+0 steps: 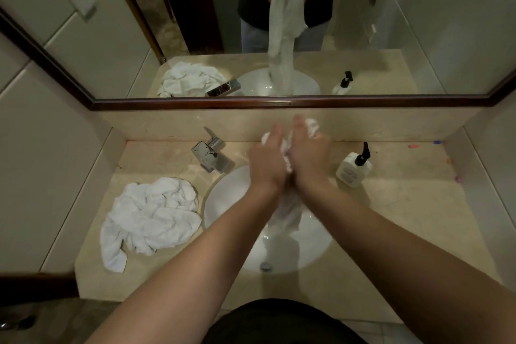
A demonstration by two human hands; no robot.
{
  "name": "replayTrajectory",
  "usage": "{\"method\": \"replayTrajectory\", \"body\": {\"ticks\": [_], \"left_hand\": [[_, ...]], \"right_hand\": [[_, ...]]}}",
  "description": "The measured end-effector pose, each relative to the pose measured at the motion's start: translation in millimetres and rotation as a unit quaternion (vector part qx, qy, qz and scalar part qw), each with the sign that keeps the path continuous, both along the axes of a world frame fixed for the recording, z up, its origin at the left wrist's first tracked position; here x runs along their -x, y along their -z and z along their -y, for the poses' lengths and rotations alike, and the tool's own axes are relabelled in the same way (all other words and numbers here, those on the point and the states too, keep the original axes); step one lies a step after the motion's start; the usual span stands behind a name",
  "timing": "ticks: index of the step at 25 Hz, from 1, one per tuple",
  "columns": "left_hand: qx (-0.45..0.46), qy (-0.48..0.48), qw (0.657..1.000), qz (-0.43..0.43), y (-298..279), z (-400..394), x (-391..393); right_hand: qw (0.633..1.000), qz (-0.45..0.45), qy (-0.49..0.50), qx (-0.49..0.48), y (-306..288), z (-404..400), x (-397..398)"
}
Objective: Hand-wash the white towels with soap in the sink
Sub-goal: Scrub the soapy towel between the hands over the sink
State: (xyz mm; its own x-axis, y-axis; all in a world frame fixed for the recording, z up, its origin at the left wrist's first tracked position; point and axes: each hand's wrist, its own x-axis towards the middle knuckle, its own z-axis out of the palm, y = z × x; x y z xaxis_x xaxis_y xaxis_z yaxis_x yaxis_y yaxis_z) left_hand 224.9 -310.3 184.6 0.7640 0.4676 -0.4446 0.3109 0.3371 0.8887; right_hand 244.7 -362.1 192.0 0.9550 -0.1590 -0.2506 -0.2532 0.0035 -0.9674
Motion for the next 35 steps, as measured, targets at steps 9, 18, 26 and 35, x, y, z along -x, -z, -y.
{"method": "replayTrajectory", "body": {"ticks": [9, 18, 26, 35], "left_hand": [[-0.008, -0.01, 0.999, 0.033, -4, 5, 4], [0.032, -0.028, 0.998, 0.051, -8, -1, 2], [0.05, -0.02, 0.996, 0.069, -13, -7, 12], [0.066, -0.01, 0.996, 0.066, -18, -8, 14]], "right_hand": [[0.999, 0.01, 0.044, -0.013, -10, 2, -4], [0.997, 0.08, -0.01, -0.002, -18, -2, 3], [0.989, 0.123, -0.078, 0.031, -19, -2, 19], [0.988, 0.128, -0.081, 0.034, -16, 0, 24]]}}
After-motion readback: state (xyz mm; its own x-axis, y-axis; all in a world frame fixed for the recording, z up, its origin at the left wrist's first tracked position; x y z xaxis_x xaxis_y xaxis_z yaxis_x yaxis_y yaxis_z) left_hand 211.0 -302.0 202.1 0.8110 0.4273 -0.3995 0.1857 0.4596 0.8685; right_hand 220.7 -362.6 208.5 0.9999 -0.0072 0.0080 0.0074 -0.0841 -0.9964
